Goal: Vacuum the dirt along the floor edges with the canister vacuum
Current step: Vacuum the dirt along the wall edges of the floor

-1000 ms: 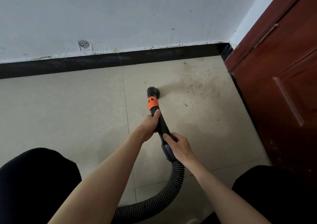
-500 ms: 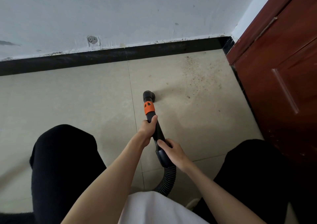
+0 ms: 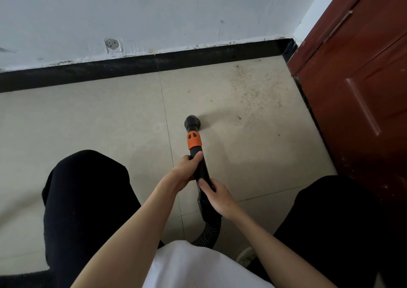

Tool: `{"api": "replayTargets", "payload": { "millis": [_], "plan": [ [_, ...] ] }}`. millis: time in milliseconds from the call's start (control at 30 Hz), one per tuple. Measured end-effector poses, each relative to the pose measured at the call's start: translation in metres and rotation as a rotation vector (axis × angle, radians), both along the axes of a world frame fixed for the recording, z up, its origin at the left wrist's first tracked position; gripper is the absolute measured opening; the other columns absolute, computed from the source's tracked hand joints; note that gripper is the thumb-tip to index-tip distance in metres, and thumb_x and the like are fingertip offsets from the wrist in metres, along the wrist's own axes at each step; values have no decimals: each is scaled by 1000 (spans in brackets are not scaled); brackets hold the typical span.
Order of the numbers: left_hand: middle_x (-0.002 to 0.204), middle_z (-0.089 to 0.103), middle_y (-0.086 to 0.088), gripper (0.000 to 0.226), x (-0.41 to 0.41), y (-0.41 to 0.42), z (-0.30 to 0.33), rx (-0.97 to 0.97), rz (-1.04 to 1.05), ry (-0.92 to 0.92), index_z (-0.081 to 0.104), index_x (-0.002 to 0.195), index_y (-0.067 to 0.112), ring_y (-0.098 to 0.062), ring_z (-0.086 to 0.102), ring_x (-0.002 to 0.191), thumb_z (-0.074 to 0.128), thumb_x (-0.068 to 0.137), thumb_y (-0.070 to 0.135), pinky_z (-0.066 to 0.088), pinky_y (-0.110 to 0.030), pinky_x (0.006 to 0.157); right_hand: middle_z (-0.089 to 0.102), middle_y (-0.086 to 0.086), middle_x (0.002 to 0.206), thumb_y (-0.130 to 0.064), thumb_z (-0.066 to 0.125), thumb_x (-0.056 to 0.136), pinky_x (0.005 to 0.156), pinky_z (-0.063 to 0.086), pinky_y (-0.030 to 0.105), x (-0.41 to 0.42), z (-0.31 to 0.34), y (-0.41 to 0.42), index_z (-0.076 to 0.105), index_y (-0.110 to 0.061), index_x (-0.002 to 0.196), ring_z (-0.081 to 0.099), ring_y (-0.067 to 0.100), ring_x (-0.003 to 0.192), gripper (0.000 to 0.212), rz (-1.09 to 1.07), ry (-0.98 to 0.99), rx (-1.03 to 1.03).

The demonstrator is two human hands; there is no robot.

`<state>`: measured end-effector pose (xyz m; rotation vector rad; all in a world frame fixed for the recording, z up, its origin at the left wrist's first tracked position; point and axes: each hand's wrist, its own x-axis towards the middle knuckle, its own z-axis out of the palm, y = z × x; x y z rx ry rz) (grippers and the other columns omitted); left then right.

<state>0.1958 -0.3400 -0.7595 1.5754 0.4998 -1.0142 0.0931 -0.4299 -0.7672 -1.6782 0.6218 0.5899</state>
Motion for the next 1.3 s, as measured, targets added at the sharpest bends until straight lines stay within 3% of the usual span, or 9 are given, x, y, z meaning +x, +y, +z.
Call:
{"api": "replayTargets", "payload": {
  "millis": [233,300,467,733,833,967,1133,1300],
  "plan": [
    [91,56,-11,38,-14,-12,-3,-62,29,72,47,121,-4,-23,57,80,52,97,26,51,-33,69,54,-4,73,-43,46,99,59,40,19,-19,0,-6,52,-21,81,54,9,64,29,-33,-15,-4],
    [93,57,-12,37,-17,-10,-4,-48,23,67,47,120,-3,-25,58,83,50,97,26,53,-35,74,55,-3,72,-40,49,99,59,42,18,-21,2,-7,52,-19,80,55,9,63,29,-39,-2,35],
    [99,57,-14,36,-25,2,-1,13,31,46,46,117,-1,-29,59,94,46,98,30,51,-42,90,55,-2,71,-41,51,98,68,46,30,-22,8,-3,52,-19,78,58,16,68,30,0,33,93],
    [90,56,-11,32,-36,-9,7,78,-54,-21,48,107,2,-28,58,90,43,99,32,50,-40,87,54,-3,65,-37,51,99,53,44,18,-33,21,-3,52,-17,77,57,3,49,30,-67,54,127],
    [88,56,-10,31,-43,-15,8,83,-77,-22,49,106,2,-27,58,89,43,99,32,50,-40,85,56,-2,68,-41,50,98,60,45,24,-41,22,-5,54,-19,78,59,8,57,30,-73,72,118],
    [84,55,-8,35,-51,-15,6,99,-69,-22,50,108,0,-26,57,86,44,98,33,48,-37,80,54,-4,70,-40,47,99,58,40,18,-47,27,-6,52,-22,75,53,7,63,31,-36,76,75],
    [91,56,-12,31,-38,-4,4,96,-31,-27,49,103,2,-29,57,92,43,99,32,49,-43,93,55,-3,70,-45,52,96,68,45,30,-30,23,0,53,-22,74,56,14,67,31,-9,94,74],
    [95,55,-13,34,-5,-10,3,83,-68,-44,46,109,2,-30,56,93,41,99,34,49,-44,94,57,0,75,-46,52,96,70,43,29,-2,16,-2,54,-19,79,62,22,78,32,-53,47,22]
  ]
}}
